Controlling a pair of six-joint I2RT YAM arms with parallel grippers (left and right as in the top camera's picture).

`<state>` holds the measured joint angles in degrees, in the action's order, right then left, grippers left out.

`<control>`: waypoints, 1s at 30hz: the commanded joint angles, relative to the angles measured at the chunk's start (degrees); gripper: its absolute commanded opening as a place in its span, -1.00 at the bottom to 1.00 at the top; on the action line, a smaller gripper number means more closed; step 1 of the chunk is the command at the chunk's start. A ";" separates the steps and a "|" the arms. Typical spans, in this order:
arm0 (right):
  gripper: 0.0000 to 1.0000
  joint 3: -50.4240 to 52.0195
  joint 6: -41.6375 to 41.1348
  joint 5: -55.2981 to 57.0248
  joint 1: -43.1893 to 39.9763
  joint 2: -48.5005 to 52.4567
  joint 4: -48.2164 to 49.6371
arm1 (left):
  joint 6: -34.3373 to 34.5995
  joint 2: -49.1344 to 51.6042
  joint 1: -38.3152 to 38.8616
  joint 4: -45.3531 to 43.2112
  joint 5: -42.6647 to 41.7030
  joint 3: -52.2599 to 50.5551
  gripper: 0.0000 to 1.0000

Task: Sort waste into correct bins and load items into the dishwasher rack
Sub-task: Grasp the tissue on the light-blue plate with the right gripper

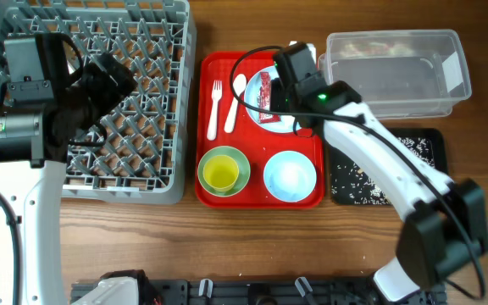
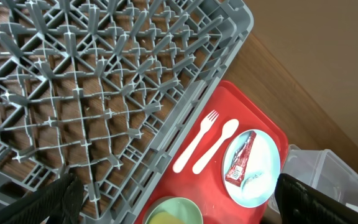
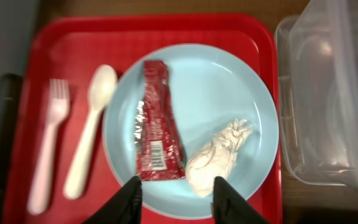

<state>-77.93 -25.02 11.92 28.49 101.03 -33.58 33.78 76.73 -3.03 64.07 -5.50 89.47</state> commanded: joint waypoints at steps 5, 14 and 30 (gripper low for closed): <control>-0.44 -0.48 -0.66 4.57 -0.20 9.68 0.11 | 0.11 0.22 -0.31 -0.13 -0.46 0.55 1.00; -0.22 -0.33 -3.76 6.05 -0.20 13.35 -0.52 | 0.11 0.22 -0.31 -0.13 -0.46 0.55 1.00; -0.91 -1.49 2.23 5.09 -0.20 1.51 -0.31 | 0.11 0.22 -0.31 -0.13 -0.46 0.55 1.00</control>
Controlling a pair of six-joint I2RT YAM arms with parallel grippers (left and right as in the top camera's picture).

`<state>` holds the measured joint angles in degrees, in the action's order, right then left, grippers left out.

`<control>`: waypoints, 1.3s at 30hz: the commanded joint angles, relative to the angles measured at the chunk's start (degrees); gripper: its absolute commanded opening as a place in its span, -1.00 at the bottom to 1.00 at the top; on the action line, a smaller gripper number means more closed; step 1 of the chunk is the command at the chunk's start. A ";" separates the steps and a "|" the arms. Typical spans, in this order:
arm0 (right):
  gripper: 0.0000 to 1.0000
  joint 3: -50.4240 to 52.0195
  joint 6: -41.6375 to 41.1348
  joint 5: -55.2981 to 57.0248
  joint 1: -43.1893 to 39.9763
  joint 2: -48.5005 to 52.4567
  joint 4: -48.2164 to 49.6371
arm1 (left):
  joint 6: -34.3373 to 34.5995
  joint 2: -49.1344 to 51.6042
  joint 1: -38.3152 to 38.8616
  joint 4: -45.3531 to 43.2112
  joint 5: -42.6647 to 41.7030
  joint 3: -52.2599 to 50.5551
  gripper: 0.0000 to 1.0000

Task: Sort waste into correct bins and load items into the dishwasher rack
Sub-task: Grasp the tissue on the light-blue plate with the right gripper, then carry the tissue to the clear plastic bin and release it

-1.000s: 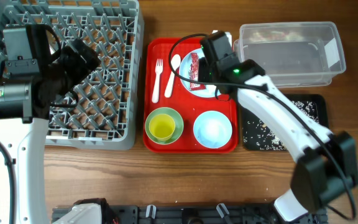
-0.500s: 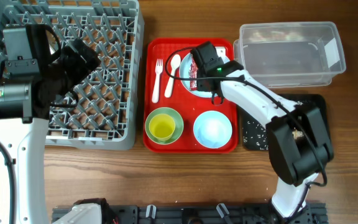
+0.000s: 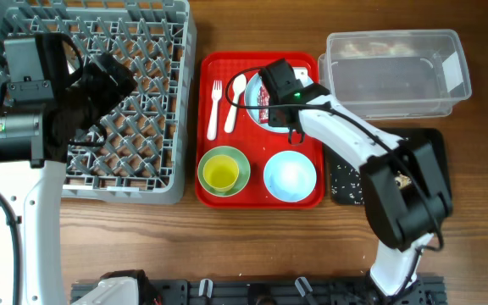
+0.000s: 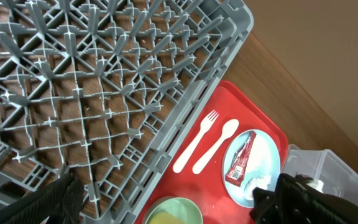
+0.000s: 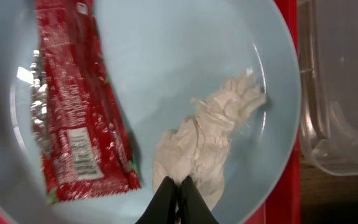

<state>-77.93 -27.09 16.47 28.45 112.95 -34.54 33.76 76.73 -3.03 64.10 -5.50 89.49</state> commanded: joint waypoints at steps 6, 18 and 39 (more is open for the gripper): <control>-0.86 -1.53 4.83 10.60 -3.96 -25.92 4.48 | 0.13 0.22 -0.31 -0.15 -0.46 0.52 1.00; -0.86 -0.74 6.08 -5.33 -27.30 -12.90 3.89 | 0.13 0.22 -0.31 -0.15 -0.46 0.52 1.00; -0.02 -2.80 13.55 -27.45 -17.03 -26.58 4.44 | 0.13 0.22 -0.31 -0.15 -0.46 0.52 1.00</control>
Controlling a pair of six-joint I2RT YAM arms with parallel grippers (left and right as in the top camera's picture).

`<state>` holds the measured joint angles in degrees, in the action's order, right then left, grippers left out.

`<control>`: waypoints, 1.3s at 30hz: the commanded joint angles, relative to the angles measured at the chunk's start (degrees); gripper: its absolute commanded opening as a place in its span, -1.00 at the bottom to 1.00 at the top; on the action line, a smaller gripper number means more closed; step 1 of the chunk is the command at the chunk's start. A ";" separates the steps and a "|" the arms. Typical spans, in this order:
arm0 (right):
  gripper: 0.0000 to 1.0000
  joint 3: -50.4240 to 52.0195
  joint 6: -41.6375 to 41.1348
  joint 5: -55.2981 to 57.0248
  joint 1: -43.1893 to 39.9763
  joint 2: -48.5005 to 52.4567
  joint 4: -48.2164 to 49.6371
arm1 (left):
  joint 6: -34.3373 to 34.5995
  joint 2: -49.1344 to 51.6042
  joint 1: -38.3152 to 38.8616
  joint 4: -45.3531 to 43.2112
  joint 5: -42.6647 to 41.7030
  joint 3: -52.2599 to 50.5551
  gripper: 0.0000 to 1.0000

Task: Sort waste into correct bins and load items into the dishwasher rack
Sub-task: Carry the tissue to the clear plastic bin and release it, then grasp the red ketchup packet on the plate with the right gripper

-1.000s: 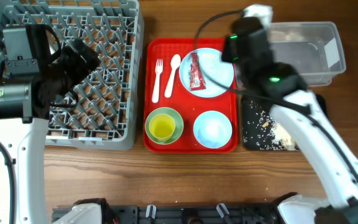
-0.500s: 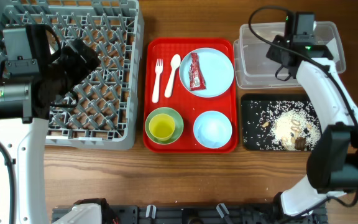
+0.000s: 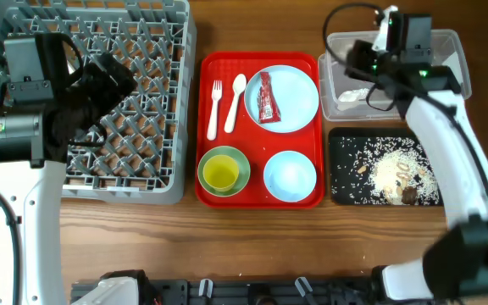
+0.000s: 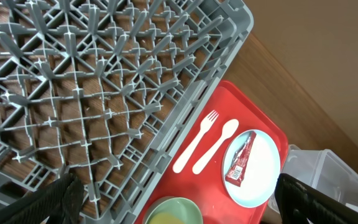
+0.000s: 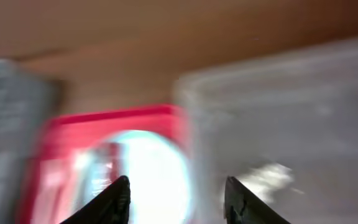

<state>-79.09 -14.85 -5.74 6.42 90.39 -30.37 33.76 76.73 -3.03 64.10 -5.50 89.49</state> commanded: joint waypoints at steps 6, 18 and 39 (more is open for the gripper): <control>0.07 -0.87 1.16 -1.86 15.74 3.06 -0.72 | 0.13 0.22 -0.31 -0.15 -0.46 0.52 1.00; 0.50 -0.87 -0.59 4.46 20.39 22.88 3.34 | 0.13 0.22 -0.31 -0.15 -0.46 0.52 1.00; -0.71 -0.83 -0.33 7.43 20.39 30.58 4.83 | 0.13 0.22 -0.31 -0.15 -0.46 0.52 1.00</control>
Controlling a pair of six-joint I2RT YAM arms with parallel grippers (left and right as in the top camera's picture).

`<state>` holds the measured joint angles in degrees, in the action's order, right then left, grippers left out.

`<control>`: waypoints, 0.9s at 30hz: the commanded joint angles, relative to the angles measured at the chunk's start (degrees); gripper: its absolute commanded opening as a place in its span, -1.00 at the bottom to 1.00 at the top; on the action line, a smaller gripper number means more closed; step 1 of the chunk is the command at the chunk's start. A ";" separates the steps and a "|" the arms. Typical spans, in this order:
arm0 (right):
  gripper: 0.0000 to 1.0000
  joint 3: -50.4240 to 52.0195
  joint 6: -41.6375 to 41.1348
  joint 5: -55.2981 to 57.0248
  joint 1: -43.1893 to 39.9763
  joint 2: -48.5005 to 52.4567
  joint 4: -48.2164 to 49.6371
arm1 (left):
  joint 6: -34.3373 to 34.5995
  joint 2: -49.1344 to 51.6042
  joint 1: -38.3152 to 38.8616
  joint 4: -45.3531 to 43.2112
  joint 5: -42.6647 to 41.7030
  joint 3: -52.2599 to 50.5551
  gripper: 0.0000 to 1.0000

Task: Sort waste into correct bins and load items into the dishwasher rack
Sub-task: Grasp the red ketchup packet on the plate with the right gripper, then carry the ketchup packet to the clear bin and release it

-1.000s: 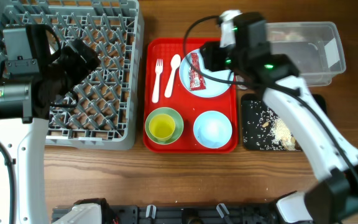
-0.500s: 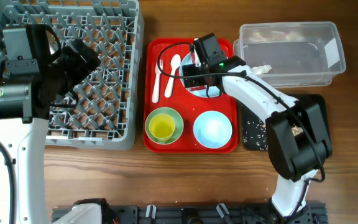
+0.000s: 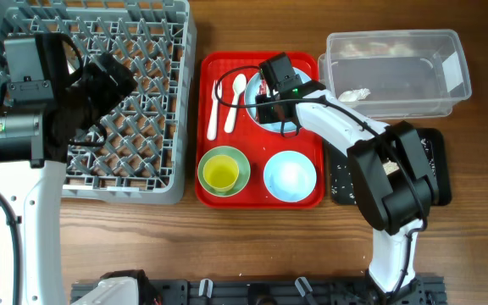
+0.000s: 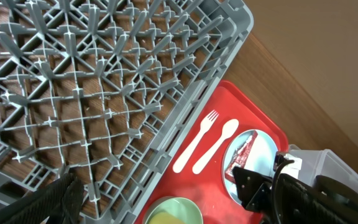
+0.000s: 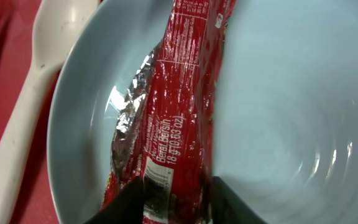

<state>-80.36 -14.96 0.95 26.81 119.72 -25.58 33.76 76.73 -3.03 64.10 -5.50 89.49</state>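
Observation:
A red wrapper (image 5: pixel 179 112) lies on the light blue plate (image 5: pixel 278 93) at the back of the red tray (image 3: pixel 252 152). My right gripper (image 5: pixel 176 202) is low over the plate, open, with one finger on each side of the wrapper's near end. A crumpled white napkin (image 3: pixel 352 95) lies in the clear bin (image 3: pixel 396 68). On the tray are also a white fork (image 3: pixel 215 106), a white spoon (image 3: pixel 236 93), a green cup (image 3: pixel 222 172) and a blue bowl (image 3: pixel 290 176). My left gripper (image 4: pixel 176 199) hangs open over the grey dishwasher rack (image 3: pixel 142 127).
A black tray (image 3: pixel 430 144) with food scraps sits right of the red tray, in front of the clear bin; my right arm covers most of it. Bare wooden table runs along the front edge.
My right gripper was open over the clear bin, with the napkin in the bin. Now it is back over the plate, astride the red wrapper. The left arm has not moved.
My right gripper stood open above the plate holding the wrapper and the napkin. Then it was shut on the napkin on the plate. Then it was open over the clear bin, napkin inside. Now it straddles the wrapper on the plate.

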 commanded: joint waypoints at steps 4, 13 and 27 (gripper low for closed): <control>-0.91 -0.48 0.02 0.76 -0.04 -2.78 -0.31 | 0.13 0.22 -0.31 -0.15 -0.46 0.52 1.00; -0.91 -3.80 1.22 30.95 -2.19 -26.51 -1.62 | 0.13 0.22 -0.31 -0.15 -0.46 0.52 1.00; -0.91 -3.26 -1.73 17.29 -23.98 -15.10 -8.31 | 0.13 0.22 -0.31 -0.15 -0.46 0.52 1.00</control>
<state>-84.36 -15.38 26.04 4.97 100.33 -33.82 33.78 76.73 -3.03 64.07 -5.50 89.49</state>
